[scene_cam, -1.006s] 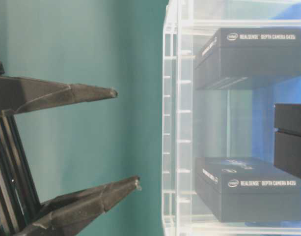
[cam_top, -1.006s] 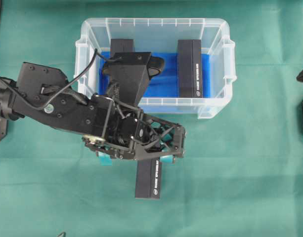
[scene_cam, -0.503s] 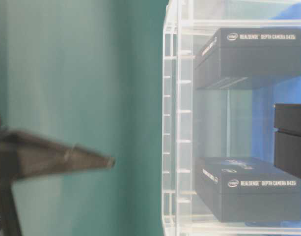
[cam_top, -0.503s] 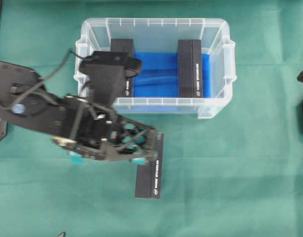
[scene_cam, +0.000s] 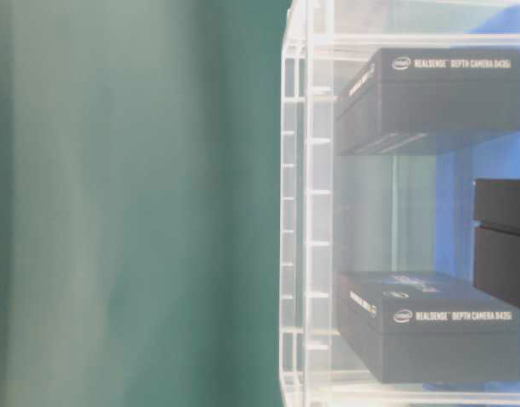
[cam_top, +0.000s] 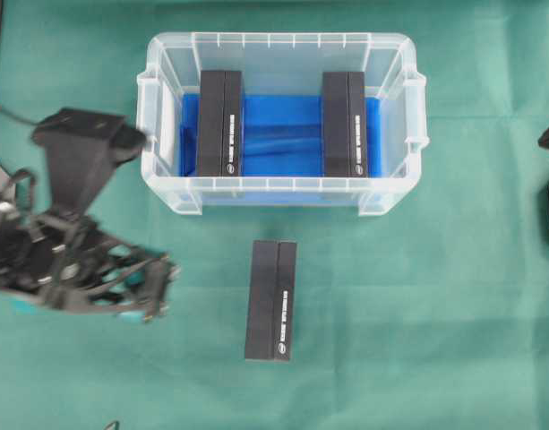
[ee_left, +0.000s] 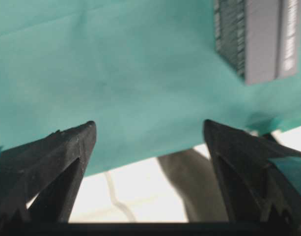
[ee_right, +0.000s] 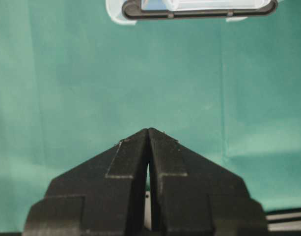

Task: Take the box out of the case with the left arm.
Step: 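Open the left gripper and withdraw it to the left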

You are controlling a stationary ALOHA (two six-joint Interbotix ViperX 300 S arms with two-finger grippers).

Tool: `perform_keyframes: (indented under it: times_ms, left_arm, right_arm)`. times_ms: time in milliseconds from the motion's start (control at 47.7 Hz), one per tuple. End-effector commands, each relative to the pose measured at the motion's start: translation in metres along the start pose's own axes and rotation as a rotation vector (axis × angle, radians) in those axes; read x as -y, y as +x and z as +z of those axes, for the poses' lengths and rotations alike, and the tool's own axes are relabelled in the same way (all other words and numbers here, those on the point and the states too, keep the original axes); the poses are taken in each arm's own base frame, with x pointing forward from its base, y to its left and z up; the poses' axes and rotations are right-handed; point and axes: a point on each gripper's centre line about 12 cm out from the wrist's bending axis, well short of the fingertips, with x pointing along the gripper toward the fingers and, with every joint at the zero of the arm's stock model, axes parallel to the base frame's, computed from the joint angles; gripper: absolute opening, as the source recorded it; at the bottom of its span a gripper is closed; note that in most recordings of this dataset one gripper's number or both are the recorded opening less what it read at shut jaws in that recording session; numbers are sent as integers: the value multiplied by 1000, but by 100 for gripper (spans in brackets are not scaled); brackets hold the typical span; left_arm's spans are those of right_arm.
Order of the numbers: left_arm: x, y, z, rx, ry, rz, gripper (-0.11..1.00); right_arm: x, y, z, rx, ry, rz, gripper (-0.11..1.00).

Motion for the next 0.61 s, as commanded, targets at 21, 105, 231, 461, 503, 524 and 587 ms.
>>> perform_keyframes:
  times_ms: [21, 105, 231, 461, 503, 524, 587]
  left_arm:
    - [-17, -13, -6, -12, 4, -34, 91]
    - [-25, -14, -9, -17, -3, -34, 91]
    - [-35, -14, -6, -14, -7, -31, 91]
    - [-41, -14, 9, 3, -35, -31, 91]
    - [-42, -14, 15, 9, -30, -33, 91]
    - [-43, -14, 18, 12, -26, -32, 91]
    - [-47, -16, 29, 23, -16, -34, 91]
  right_arm:
    - [0, -7, 6, 27, 4, 3, 0]
    - [0, -7, 7, 27, 5, 2, 0]
    - [0, -7, 7, 26, 5, 2, 0]
    - [0, -7, 7, 26, 5, 2, 0]
    - [0, -7, 7, 26, 3, 3, 0]
    - [0, -7, 7, 26, 5, 2, 0]
    - [0, -7, 7, 26, 5, 2, 0]
